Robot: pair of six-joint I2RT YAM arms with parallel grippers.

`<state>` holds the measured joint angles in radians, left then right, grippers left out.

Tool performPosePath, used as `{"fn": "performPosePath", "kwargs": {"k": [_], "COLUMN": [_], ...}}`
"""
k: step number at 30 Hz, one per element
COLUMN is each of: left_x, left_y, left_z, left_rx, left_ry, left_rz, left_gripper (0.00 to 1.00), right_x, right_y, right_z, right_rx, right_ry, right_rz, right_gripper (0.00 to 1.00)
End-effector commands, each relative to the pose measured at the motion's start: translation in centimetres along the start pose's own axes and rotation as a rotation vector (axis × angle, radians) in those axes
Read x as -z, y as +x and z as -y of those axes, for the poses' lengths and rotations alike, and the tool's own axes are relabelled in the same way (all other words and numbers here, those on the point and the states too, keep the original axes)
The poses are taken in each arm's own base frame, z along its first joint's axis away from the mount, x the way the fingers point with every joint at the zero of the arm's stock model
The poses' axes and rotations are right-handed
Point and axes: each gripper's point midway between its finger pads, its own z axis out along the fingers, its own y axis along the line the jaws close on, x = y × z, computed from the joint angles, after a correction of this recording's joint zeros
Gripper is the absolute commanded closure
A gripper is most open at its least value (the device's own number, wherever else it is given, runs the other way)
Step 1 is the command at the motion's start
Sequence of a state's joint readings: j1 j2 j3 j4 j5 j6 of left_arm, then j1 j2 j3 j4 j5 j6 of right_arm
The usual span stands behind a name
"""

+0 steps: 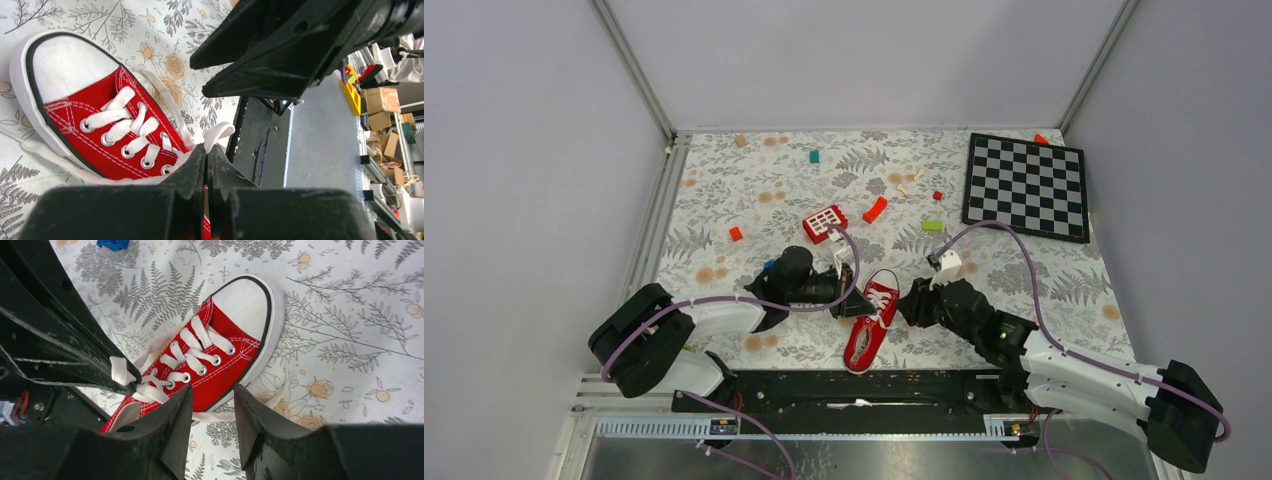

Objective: Tie the shoes
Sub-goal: Cross the shoelace with the shoelace.

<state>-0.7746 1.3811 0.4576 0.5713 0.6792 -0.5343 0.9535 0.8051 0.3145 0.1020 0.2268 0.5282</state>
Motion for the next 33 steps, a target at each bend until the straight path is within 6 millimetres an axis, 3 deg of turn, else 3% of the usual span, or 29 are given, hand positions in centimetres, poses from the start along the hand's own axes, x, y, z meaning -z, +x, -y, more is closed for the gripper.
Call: {"fn": "performPosePath", "kwargs": {"k": [1, 7, 11, 23, 33], "left_x": [0.3, 0.5, 0.3, -0.2, -0.3], "left_y": [-1.6, -2.0, -2.4, -4.0, -4.9], "left_z": [2.4, 1.8, 1.8, -0.7, -2.0], "left_rx": [-0.193, -0.206, -0.189, 0.023, 0.195], "left_ry": [0.135, 0.101, 0.094, -0.100, -0.218], "left_rz": [0.069, 0.080, 0.089, 0.089, 0.106], "left_gripper": [1.00, 1.00, 1.00, 1.00, 1.00], "right_x": [-0.3, -1.0, -1.2, -0.2, -0.4], "right_y": [-0.7, 1.7, 2.1, 0.0, -1.1], "right_z": [-2.2, -3.9, -5.0, -4.0, -5.7], "right_rx": [-0.050, -0.042, -0.040, 0.029, 0.192], "right_ry": [-0.147, -0.263, -0.313, -0.248, -0.152], "right_rz": [-0.015, -0.145, -0.189, -0.105, -0.049], "right_gripper": [0.58, 0.55, 0.54, 0.57, 0.57]}}
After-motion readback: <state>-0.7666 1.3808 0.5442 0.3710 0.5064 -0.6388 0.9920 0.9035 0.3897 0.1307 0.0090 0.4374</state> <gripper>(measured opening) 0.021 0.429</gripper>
